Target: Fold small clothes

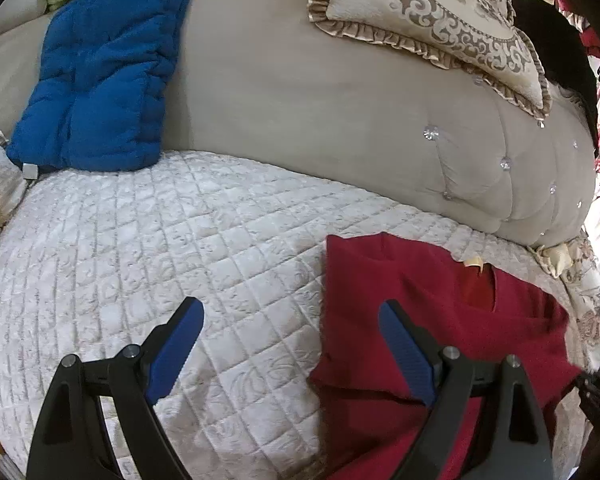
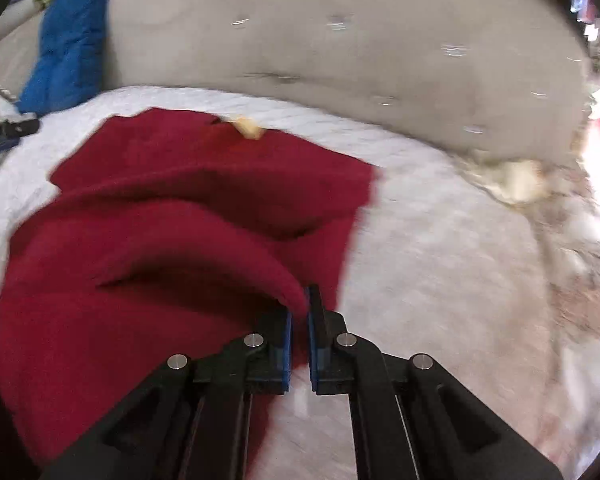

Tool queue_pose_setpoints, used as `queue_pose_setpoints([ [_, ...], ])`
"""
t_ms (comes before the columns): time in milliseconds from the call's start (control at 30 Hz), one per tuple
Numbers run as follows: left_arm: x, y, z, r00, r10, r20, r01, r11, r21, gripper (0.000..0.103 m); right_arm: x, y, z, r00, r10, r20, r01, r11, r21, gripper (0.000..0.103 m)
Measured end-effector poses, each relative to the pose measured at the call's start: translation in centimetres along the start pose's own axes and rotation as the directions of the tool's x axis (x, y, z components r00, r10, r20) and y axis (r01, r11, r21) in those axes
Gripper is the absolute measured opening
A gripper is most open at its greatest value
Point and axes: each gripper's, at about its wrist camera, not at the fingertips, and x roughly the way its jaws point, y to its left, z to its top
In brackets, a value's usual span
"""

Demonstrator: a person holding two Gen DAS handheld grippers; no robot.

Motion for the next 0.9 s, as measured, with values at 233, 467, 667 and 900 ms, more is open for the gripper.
queue_pose_setpoints([
  [233, -0.4, -0.9, -0.5, 1.0, 0.005, -0.001, -0.005, 0.998, 0.058, 0.092, -0.3, -3.0, -3.0, 0.992, 0.06, -0.11, -0.053, 0.996, 0.071, 0.002],
  [467, -0.1, 0.1, -0.3, 1.0, 0.011, -0.014, -0.011, 1.0, 0.022, 0.092, -5.5, 7.4, 1.6, 0.932, 0.358, 0.049, -0.345, 0.921, -0.179, 0.029],
  [667, 0.0, 1.7, -0.1, 1.0, 0.017, -0.017, -0.017, 1.0, -0.023, 0.092, 0.3, 19.6, 3.7, 0.942, 0.333, -0.039, -0.305, 0.802, -0.514, 0.03],
  [900, -0.7, 2.8, 0.4, 1.0, 0.005, 0.002, -0.004, 0.998, -0.061, 0.092, 4.6, 20.4, 5.3, 0.919, 0.387, -0.077, -0.377, 0.804, -0.46, 0.0],
])
